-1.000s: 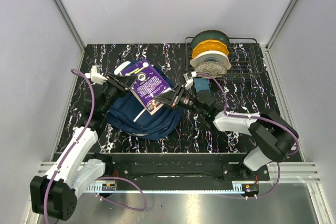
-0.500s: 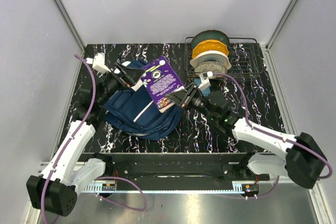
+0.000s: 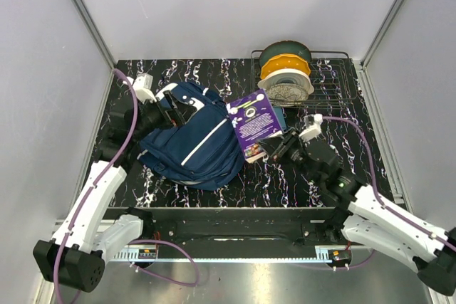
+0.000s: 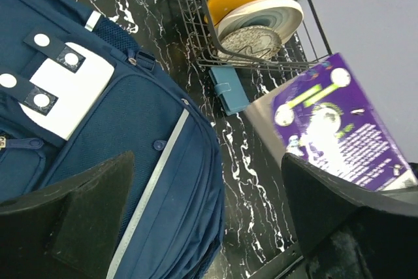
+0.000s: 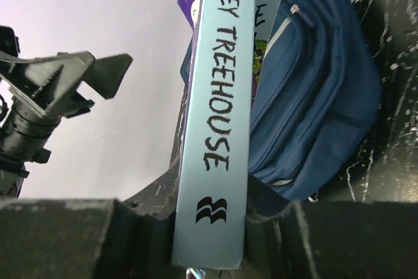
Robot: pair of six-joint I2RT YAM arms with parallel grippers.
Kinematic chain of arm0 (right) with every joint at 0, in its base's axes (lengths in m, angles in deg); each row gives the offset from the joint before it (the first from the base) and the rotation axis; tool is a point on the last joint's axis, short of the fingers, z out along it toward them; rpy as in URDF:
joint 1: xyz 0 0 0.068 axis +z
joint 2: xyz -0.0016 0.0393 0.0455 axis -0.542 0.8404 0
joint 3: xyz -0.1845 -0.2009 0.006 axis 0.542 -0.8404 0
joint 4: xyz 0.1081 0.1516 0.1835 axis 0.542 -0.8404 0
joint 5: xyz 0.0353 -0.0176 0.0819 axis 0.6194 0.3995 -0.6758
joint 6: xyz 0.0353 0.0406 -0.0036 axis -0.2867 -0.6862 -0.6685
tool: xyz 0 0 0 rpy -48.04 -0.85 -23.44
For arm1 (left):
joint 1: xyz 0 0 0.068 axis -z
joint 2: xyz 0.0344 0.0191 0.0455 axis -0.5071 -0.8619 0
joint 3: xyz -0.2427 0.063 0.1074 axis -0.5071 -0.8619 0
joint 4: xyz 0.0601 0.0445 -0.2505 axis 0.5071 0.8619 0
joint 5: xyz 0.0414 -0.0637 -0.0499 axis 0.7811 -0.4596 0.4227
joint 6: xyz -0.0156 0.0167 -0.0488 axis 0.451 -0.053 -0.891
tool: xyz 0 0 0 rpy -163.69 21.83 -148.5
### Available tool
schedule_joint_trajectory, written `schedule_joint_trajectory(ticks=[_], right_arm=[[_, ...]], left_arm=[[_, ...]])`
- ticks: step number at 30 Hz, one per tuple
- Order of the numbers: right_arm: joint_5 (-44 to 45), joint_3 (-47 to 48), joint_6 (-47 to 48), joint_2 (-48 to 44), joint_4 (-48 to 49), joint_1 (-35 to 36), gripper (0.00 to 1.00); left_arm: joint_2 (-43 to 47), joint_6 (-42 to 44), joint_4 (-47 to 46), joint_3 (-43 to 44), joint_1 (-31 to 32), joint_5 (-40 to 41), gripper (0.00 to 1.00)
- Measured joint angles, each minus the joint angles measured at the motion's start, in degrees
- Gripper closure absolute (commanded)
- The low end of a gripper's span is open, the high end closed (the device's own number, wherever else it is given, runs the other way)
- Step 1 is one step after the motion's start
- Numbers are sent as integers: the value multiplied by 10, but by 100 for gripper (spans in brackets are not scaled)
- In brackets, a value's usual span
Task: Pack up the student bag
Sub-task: Pick up the book from the center of the board, then place the book in the student bag.
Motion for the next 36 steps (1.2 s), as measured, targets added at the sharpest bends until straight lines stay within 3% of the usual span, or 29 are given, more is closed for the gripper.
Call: schedule_joint_trajectory(ticks=[6,24,36], right_arm=[[60,0,18,-86,-89,0,100],[169,19,21,-191,-299,0,100],[228,49,23,-193,-342,0,100]], left_arm=[[-40,51,56,46,38,27,1],[-139,161,156,100,203,164,1],[-174,199,181,107,256,198,1]])
